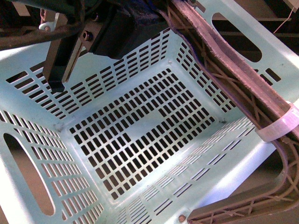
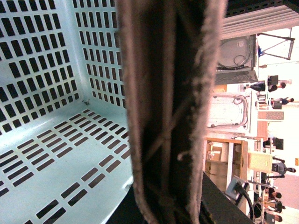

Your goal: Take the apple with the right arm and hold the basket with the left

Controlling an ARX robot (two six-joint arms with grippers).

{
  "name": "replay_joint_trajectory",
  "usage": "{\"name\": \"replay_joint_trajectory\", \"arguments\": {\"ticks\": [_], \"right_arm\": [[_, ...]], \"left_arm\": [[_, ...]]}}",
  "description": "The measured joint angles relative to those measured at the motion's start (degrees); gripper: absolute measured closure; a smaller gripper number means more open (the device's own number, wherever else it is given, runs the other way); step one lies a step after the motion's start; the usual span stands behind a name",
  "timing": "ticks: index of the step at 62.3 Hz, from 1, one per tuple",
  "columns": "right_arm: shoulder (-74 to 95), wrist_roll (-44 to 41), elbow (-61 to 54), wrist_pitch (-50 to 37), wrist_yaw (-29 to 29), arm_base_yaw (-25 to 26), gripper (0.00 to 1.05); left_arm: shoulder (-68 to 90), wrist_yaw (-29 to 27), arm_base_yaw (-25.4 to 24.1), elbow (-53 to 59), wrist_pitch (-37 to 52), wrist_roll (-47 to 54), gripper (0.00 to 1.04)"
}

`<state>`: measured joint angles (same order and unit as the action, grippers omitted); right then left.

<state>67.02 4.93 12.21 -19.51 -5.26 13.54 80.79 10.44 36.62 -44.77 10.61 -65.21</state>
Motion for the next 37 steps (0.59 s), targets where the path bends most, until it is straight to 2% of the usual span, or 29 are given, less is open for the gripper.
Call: {"name": "replay_joint_trajectory", "arguments": {"ticks": [4, 11, 23, 37], "right_arm": [[15.34, -1.07, 3.54, -9.90, 1.68, 2.05, 0.09], [31.61, -1.09, 8.55, -15.74, 1.84, 4.28, 0.09], [48.35, -0.24, 16.28, -17.81, -0.17, 6.56, 0.09], [58.64, 0.66, 24.94, -17.53, -1.81, 7.72, 0.09]], "left_arm": [[0.00, 0.04, 0.00, 0.00, 0.00, 0.02, 0.97], [0.00, 0.11, 0.00, 0.00, 0.00, 0.00, 0.97], [0.00, 0.02, 0.00, 0.00, 0.00, 0.02, 0.97], [0.00, 0.07, 0.00, 0.00, 0.00, 0.02, 0.97]]}}
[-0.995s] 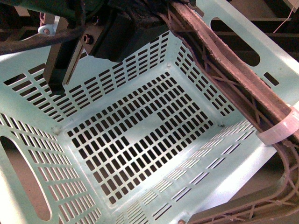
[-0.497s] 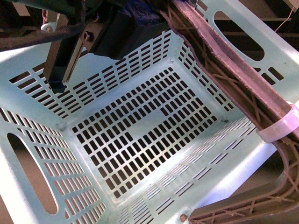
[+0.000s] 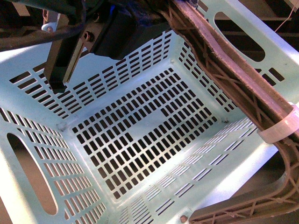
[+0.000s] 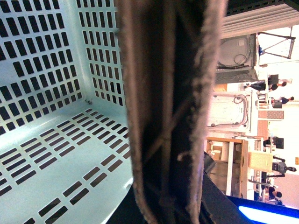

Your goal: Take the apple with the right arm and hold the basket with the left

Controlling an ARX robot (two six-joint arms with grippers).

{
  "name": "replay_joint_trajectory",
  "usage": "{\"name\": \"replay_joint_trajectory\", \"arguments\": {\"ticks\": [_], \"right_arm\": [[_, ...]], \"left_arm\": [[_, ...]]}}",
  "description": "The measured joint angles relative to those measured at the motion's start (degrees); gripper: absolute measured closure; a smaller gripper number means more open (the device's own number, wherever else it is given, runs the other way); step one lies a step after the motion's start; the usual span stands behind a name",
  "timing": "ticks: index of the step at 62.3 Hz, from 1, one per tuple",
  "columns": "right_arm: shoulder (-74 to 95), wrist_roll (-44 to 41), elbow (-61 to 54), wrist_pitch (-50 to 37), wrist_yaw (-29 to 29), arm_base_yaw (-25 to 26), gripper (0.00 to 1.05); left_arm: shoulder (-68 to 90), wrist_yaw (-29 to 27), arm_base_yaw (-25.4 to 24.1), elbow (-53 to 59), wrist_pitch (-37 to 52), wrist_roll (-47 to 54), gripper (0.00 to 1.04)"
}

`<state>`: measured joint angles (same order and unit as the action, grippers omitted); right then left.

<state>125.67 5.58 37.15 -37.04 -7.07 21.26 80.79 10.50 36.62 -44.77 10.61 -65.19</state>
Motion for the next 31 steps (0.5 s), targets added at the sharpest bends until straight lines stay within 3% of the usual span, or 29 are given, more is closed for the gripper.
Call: {"name": "replay_joint_trajectory", "arguments": {"ticks": [31], "right_arm": [[10.01, 2.40, 12.72, 4.39, -1.27, 1.99, 0.09]], "left_arm": [[0.00, 0.00, 0.00, 0.00, 0.00, 0.00, 0.97]]}}
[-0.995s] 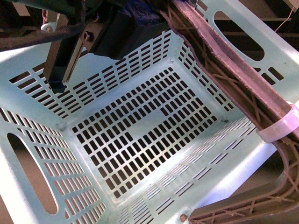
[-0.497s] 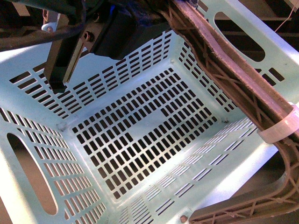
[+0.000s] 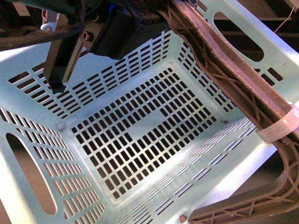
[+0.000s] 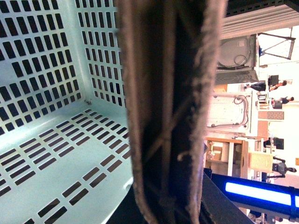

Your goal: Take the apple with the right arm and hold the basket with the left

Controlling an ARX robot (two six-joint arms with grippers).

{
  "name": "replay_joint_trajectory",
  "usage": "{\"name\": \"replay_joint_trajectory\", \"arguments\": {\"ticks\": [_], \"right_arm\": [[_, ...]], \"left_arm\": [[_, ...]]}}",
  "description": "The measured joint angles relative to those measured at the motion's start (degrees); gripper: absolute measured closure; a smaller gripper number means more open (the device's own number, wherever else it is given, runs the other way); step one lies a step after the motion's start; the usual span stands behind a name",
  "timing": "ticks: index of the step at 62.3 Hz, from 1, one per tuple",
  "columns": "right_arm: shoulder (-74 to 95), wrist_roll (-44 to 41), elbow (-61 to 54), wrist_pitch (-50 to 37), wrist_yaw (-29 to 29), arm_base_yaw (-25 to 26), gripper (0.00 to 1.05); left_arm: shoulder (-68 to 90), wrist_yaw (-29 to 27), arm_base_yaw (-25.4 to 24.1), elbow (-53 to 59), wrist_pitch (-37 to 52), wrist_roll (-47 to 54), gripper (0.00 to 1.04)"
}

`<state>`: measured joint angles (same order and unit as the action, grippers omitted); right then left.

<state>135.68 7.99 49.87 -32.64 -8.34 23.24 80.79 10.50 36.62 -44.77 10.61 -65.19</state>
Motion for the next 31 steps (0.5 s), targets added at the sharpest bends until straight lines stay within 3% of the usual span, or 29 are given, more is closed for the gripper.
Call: {"name": "replay_joint_trajectory", "arguments": {"ticks": [17, 24, 31], "right_arm": [[3.08, 2.73, 1.81, 1.55, 1.16, 0.44, 0.09], [3.23, 3.89, 1.51, 1.29, 1.33, 0.46, 0.23], [2.78, 4.37, 0.33, 0.55, 1.70, 0.81, 0.30]], "left_arm": [[0.00, 0.00, 0.00, 0.00, 0.00, 0.00, 0.97], [0.00, -0.02, 0.00, 0.00, 0.00, 0.00, 0.97], [0.00, -0.02, 0.00, 0.00, 0.00, 0.00, 0.97]]}}
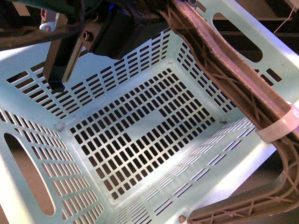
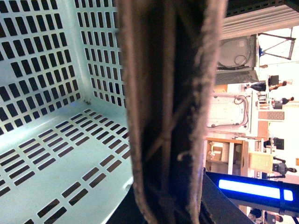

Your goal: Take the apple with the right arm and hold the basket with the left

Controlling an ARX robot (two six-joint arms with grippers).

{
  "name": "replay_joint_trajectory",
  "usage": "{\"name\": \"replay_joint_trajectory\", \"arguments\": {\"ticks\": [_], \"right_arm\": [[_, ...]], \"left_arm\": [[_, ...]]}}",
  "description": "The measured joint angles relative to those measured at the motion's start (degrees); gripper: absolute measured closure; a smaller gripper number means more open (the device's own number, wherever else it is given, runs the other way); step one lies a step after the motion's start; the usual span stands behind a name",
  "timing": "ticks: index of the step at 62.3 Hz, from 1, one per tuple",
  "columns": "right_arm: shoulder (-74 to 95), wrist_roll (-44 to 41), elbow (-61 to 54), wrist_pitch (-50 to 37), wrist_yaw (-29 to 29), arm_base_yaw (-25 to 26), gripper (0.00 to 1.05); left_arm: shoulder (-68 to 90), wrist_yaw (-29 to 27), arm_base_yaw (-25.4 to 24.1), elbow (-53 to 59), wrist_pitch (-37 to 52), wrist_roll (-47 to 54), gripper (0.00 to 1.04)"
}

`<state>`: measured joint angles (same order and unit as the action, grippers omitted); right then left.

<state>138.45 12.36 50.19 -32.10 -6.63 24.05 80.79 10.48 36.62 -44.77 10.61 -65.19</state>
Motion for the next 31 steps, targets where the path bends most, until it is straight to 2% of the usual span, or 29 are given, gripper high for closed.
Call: {"name": "replay_joint_trajectory", "arguments": {"ticks": [18, 23, 31], "right_arm": [[-9.62, -2.23, -8.63, -1.51, 3.91, 0.59, 0.33], [-16.39, -3.78, -11.82, -1.46, 5.79, -0.02, 0.33], [-31.78, -4.42, -16.46, 3.54, 8.96, -2.69, 0.33]], "left_arm": [[0.00, 0.00, 0.00, 0.00, 0.00, 0.00, 0.97], [0.00, 0.02, 0.00, 0.00, 0.00, 0.00, 0.97], [0.00, -0.02, 0.00, 0.00, 0.00, 0.00, 0.97]]}}
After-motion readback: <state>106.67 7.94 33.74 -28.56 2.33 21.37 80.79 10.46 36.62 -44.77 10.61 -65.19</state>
